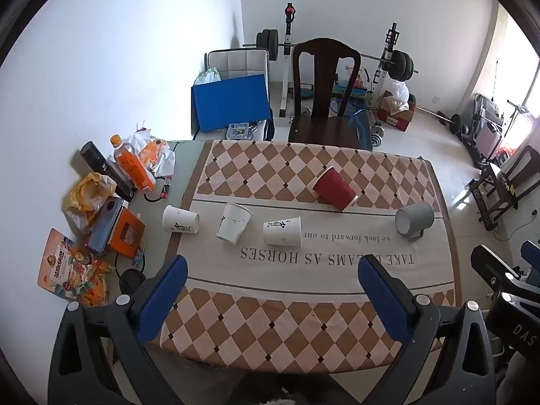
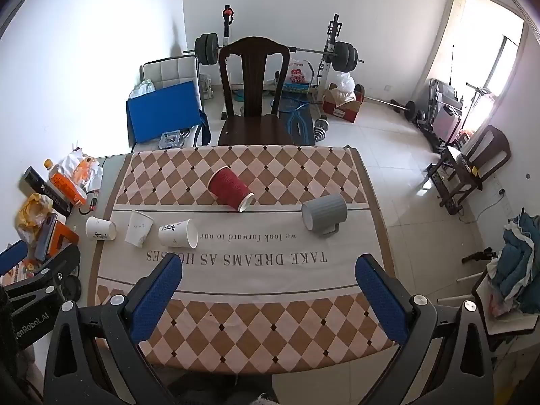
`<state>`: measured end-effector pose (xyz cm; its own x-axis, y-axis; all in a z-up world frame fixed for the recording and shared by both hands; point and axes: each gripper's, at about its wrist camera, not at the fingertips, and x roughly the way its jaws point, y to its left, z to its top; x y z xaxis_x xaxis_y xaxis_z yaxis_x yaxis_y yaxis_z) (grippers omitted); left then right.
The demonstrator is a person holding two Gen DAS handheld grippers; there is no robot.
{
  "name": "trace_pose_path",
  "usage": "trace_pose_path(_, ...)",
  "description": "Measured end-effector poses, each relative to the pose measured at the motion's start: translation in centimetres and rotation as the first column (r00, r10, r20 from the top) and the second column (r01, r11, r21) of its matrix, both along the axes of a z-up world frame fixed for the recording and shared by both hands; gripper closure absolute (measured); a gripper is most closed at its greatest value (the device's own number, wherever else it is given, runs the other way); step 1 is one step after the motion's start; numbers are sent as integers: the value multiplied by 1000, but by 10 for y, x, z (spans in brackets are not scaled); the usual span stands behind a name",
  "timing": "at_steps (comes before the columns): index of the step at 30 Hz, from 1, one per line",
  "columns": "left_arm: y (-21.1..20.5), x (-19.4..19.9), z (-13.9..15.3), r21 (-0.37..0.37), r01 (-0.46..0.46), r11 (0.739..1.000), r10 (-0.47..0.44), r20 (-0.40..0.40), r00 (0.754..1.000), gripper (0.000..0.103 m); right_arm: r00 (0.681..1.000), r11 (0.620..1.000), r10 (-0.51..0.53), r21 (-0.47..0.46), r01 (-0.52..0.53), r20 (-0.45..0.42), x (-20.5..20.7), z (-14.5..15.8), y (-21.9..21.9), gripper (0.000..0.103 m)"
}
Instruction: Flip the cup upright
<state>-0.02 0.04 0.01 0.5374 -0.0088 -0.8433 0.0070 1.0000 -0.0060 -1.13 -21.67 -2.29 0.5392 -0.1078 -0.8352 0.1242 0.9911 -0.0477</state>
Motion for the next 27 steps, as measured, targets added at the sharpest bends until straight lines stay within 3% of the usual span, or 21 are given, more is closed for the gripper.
trace_pose_path(27, 0, 1, 0, 13, 0, 1000, 0, -16, 1000, 0, 1000, 1000, 5, -8, -5, -23, 2, -5, 2, 0)
